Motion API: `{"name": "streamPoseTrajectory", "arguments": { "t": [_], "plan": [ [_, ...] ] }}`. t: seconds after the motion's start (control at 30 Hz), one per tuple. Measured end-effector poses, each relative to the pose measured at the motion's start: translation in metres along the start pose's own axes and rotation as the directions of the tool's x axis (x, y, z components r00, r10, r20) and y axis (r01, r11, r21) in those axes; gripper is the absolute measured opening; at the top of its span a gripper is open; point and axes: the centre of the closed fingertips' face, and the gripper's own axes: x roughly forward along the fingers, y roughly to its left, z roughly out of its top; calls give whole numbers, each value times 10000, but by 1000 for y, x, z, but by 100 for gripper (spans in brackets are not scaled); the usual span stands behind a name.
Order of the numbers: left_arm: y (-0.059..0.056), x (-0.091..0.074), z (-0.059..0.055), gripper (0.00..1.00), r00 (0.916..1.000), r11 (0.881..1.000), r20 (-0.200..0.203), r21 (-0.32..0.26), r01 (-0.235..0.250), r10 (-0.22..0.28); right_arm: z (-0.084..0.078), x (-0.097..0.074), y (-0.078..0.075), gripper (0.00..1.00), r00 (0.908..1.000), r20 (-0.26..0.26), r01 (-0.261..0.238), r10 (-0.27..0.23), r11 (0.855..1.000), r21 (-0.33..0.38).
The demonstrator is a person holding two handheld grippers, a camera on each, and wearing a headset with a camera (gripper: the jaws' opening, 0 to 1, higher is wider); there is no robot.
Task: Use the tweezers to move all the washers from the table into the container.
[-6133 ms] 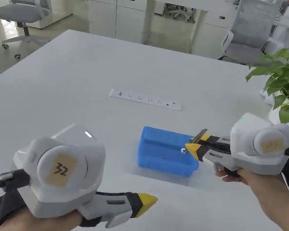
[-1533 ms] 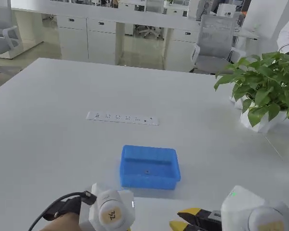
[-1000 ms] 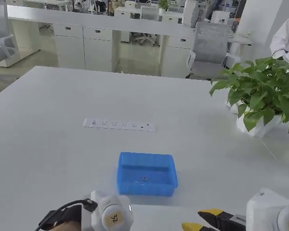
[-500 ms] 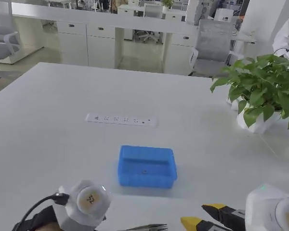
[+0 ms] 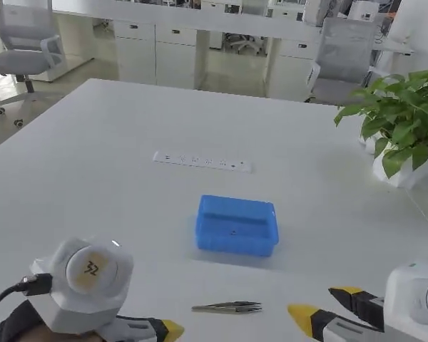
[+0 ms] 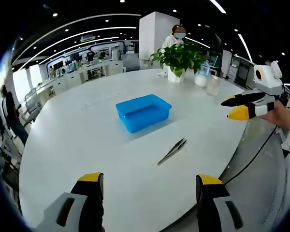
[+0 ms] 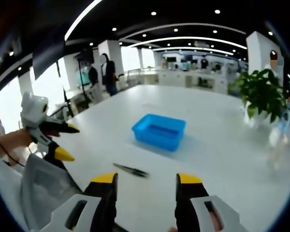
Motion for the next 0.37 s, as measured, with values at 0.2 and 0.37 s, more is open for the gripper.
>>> {"name": "streamPoseTrajectory", "arguments": {
  "t": [0.2, 0.37],
  "plan": [
    [-1, -14, 9, 88, 9975, 9977, 668, -655, -171, 214, 1, -10, -5, 52, 9990, 166, 408, -405, 9991, -153],
    [-2, -21, 6, 96, 9977, 9967, 658, -801, -100, 153, -3, -13, -9, 61, 9975, 122, 704, -702, 9974, -122]
  ]
}}
